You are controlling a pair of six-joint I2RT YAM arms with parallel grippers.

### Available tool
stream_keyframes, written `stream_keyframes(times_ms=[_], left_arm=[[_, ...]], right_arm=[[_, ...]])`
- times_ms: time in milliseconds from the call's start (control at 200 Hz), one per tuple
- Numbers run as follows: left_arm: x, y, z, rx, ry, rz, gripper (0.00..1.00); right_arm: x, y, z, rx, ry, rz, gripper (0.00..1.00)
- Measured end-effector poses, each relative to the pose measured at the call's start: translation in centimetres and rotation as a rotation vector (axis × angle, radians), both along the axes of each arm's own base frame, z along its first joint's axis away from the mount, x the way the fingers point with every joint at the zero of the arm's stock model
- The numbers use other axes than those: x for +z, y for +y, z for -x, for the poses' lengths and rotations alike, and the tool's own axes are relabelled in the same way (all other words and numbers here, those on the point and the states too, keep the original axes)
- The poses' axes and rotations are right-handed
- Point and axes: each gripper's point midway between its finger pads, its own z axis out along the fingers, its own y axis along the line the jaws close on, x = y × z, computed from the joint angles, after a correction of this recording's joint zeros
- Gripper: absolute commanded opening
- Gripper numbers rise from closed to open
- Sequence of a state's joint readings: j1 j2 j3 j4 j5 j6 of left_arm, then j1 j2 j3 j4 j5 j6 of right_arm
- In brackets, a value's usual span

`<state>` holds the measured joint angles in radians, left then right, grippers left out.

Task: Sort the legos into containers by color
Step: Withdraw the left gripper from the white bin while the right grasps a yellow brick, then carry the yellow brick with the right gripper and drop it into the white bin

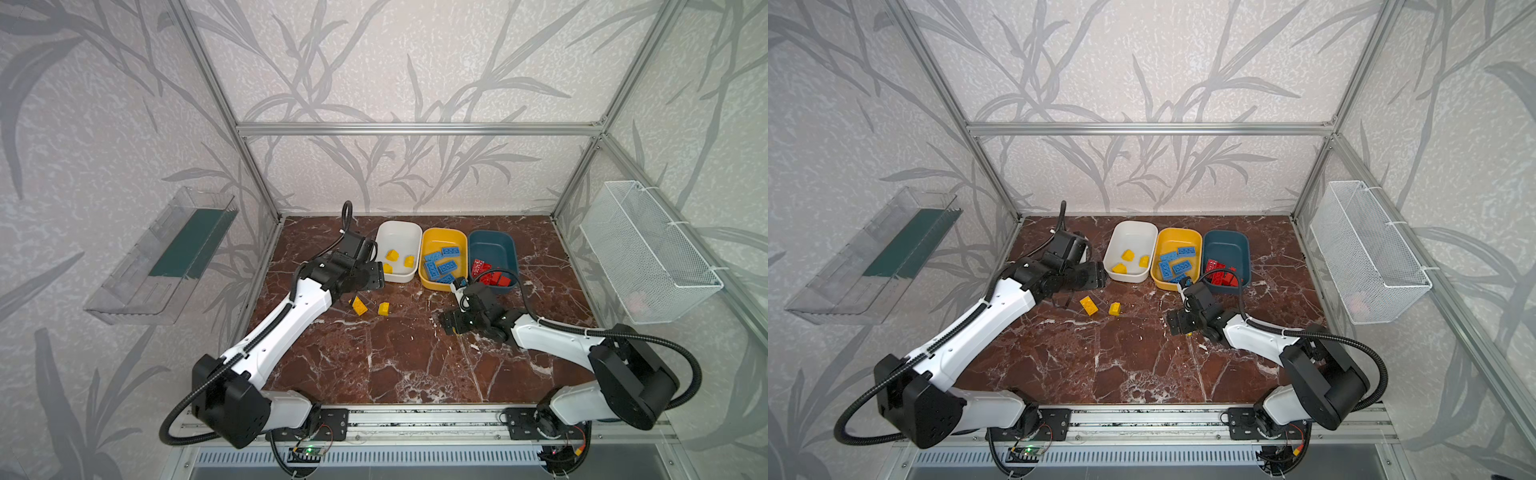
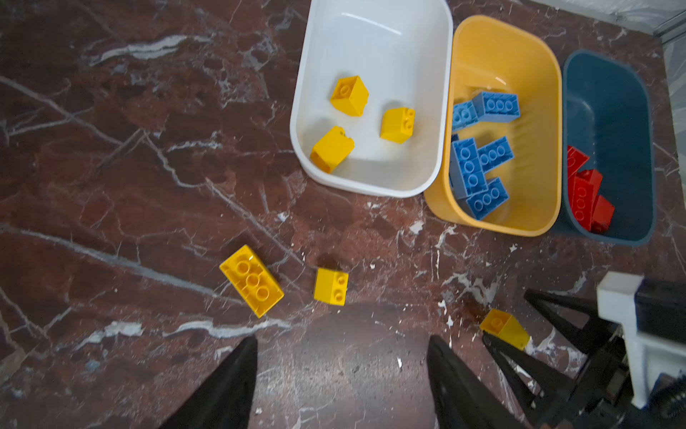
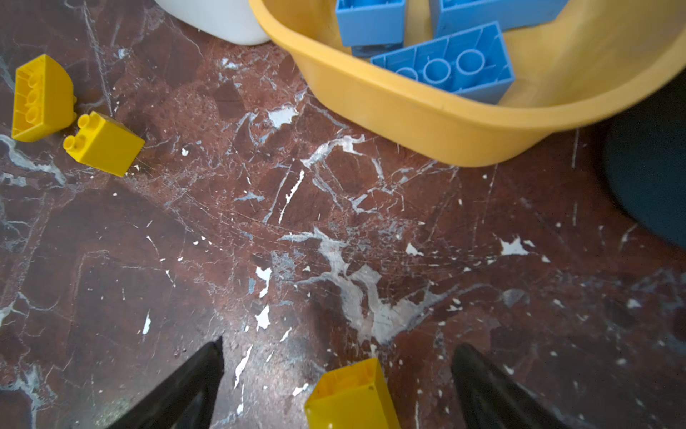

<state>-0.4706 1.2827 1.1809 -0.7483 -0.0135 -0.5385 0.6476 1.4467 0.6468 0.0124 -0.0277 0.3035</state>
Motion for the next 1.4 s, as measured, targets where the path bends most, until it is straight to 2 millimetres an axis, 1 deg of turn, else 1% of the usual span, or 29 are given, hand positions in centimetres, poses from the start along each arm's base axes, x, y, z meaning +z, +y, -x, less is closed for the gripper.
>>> stream_keyframes(times_ms=[110, 220, 370, 490, 690, 790, 850, 935, 1065, 1185, 1290, 1400], left_arm=[[0.0, 1.1, 1.9, 0.007, -0.021, 0.007, 0.72], [0.8, 2.3, 3.3, 0.018, -0.068, 0.009, 0.72], [2.2, 4.4, 5.0, 0.06, -0.164, -0.004, 0.72], [2.5, 5.9, 5.9, 0.096, -0.215, -0.022, 0.72], [2.6, 6.7, 5.8, 0.122, -0.233, -0.055, 0.72], [2.5, 6.7, 5.7, 0.124, -0.228, -0.065, 0.72], [2.4, 6.8, 5.7, 0.125, -0.227, -0.066, 0.72], [2.4, 6.8, 5.7, 0.125, -0.227, -0.066, 0.72], [2.3, 6.7, 5.6, 0.124, -0.222, -0.069, 0.72], [2.3, 6.8, 5.6, 0.126, -0.22, -0.07, 0.72], [2.2, 6.8, 5.6, 0.127, -0.219, -0.071, 0.72], [2.2, 6.8, 5.5, 0.128, -0.217, -0.072, 0.72]], right_arm=[[-0.1, 0.2, 0.1, 0.011, 0.007, 0.01, 0.96], [-0.8, 0.1, 0.3, 0.017, 0.033, 0.032, 0.94], [-1.6, 0.1, 1.1, 0.038, 0.071, 0.052, 0.93], [-1.8, 0.4, 1.7, 0.055, 0.082, 0.058, 0.91], [-2.4, 0.5, 3.0, 0.08, 0.118, 0.089, 0.89], [-2.7, 0.3, 3.6, 0.09, 0.131, 0.113, 0.82], [-2.9, 0.1, 3.8, 0.089, 0.139, 0.131, 0.81], [-2.7, -0.1, 3.7, 0.082, 0.139, 0.151, 0.77], [-2.6, -0.3, 3.6, 0.074, 0.134, 0.175, 0.75], [-2.8, -0.7, 3.8, 0.071, 0.135, 0.202, 0.71], [-2.9, -1.0, 4.0, 0.071, 0.14, 0.222, 0.65], [-3.1, -1.2, 4.2, 0.072, 0.143, 0.237, 0.55]])
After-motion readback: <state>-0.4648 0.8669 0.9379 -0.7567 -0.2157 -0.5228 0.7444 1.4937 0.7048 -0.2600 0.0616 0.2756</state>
